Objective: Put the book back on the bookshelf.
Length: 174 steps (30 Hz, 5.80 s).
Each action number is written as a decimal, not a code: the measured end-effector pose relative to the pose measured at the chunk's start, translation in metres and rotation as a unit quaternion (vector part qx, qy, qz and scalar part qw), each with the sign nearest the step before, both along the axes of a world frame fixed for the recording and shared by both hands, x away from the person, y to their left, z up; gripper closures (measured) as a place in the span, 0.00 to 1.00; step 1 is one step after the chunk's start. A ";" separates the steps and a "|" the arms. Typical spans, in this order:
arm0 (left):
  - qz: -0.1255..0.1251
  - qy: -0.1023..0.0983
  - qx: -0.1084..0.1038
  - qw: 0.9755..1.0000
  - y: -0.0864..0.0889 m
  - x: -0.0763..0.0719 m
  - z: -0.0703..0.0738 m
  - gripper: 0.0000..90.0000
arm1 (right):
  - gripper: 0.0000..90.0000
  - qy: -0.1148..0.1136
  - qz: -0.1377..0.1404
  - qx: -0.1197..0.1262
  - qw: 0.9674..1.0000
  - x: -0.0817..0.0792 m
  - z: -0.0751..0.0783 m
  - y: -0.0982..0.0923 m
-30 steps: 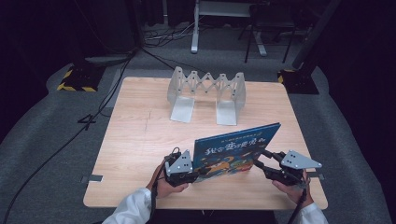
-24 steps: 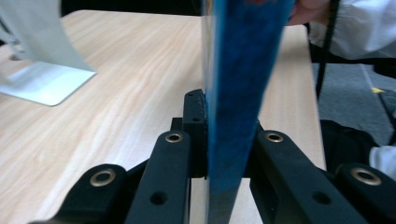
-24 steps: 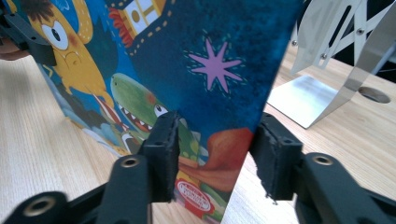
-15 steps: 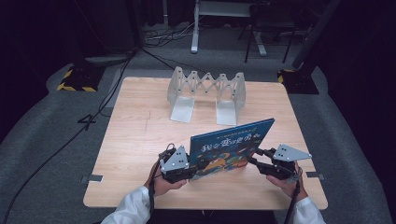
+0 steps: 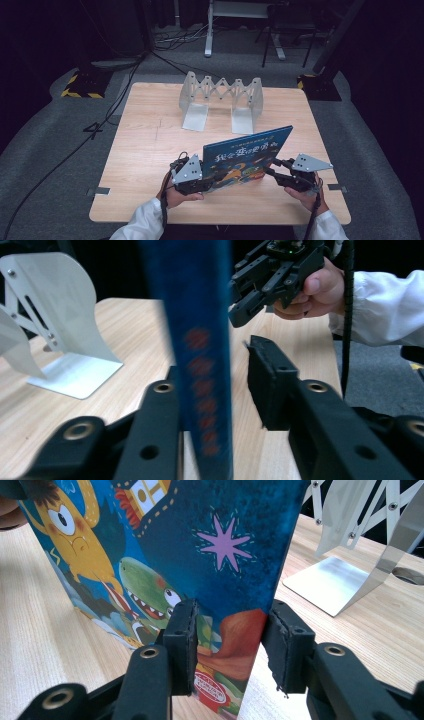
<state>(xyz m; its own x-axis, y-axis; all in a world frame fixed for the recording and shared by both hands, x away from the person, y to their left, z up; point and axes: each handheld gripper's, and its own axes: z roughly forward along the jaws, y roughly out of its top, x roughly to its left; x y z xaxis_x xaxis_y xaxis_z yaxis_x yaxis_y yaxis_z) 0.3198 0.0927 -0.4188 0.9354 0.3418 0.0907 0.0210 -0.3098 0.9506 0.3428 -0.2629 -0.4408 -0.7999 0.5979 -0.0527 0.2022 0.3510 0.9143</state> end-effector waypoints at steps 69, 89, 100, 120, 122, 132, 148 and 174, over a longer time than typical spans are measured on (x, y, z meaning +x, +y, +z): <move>0.180 -0.081 0.020 0.980 0.064 0.016 0.041 0.92 | 0.33 0.087 -0.120 -0.120 0.982 -0.004 -0.062 -0.049; 0.241 -0.080 0.010 0.967 0.090 0.051 0.061 0.92 | 0.33 0.090 -0.119 -0.117 0.982 -0.003 -0.062 -0.050; 0.263 -0.066 -0.001 0.962 0.078 0.094 0.053 0.92 | 0.33 0.089 -0.116 -0.115 0.983 -0.003 -0.062 -0.050; 0.306 -0.018 -0.034 0.951 0.077 0.117 0.017 0.92 | 0.34 0.091 -0.112 -0.114 0.983 -0.003 -0.063 -0.050; 0.315 -0.014 -0.042 0.948 0.075 0.120 0.015 0.92 | 0.34 0.090 -0.112 -0.114 0.983 -0.003 -0.063 -0.050; 0.333 0.004 -0.056 0.941 0.067 0.134 0.011 0.92 | 0.34 0.089 -0.112 -0.115 0.983 -0.004 -0.063 -0.049; 0.378 0.035 -0.113 0.918 0.078 0.139 -0.003 0.91 | 0.33 0.089 -0.108 -0.114 0.984 -0.004 -0.063 -0.049; 0.340 0.060 -0.062 0.936 0.092 0.118 -0.042 0.81 | 0.33 0.087 -0.110 -0.115 0.983 -0.005 -0.063 -0.049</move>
<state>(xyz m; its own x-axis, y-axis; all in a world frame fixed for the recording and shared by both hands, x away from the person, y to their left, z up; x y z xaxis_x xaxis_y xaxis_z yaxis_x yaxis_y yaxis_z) 0.4381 0.1847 -0.4603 0.4977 0.8636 -0.0807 0.2825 -0.0734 0.9564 0.3378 -0.3121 -0.5038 -0.6606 0.7464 -0.0804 0.4436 0.4745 0.7603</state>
